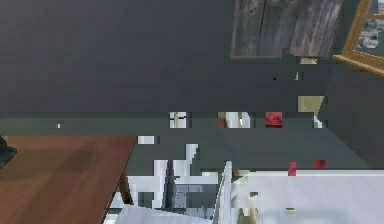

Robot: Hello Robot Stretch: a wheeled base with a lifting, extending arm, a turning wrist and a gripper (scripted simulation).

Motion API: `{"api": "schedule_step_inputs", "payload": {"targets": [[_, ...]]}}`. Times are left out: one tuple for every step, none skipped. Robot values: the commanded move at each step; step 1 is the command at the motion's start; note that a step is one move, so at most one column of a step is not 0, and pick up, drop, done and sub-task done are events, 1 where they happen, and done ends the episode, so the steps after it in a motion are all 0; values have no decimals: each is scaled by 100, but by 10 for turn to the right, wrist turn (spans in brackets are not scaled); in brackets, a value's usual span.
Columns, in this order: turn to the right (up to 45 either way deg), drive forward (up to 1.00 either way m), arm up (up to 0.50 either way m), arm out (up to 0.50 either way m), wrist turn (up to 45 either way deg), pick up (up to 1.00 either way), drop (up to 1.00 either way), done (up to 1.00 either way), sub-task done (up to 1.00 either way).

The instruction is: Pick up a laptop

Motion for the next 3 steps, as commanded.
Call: {"api": "schedule_step_inputs", "payload": {"targets": [[0, 0, 50, 0, 0, 0, 0, 0, 0], [0, 0, 14, 0, 0, 0, 0, 0, 0], [0, 0, 0, 4, 0, 0, 0, 0, 0]]}}
